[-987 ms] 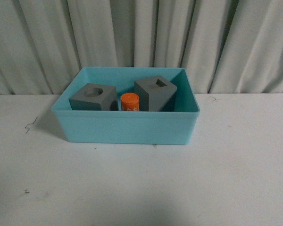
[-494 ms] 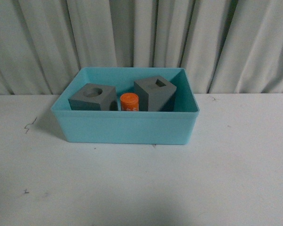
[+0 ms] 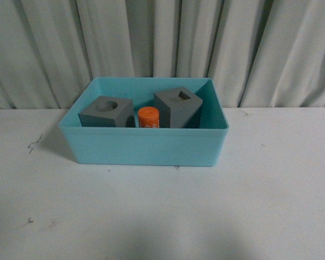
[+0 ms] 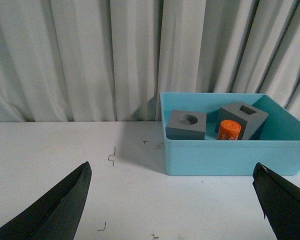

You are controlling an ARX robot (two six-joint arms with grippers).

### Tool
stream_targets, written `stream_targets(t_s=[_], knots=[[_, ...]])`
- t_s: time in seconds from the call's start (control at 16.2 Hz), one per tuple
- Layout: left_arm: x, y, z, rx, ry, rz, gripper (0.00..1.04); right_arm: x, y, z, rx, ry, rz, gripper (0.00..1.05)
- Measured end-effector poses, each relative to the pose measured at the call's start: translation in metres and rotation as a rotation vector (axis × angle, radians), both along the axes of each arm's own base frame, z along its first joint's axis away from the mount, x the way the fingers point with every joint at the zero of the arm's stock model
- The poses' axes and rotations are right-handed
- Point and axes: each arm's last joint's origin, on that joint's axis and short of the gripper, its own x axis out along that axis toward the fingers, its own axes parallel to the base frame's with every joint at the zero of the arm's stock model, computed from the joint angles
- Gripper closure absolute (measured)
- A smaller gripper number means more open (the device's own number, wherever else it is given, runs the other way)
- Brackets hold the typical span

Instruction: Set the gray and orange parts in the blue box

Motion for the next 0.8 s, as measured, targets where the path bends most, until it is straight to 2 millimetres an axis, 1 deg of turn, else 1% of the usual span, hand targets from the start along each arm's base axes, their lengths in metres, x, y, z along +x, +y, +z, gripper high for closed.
stream_targets(t_s=[0.06,0.8], knots=[[0.0000,0.0000,0.0000,0.000,0.000,0.000,0.07,0.0000,0.0000,0.0000,0.000,0.000,0.000,0.07],[0.0000,0.0000,0.0000,0.000,0.000,0.000,0.07,0.0000,0.0000,0.0000,0.000,0.000,0.000,0.06]])
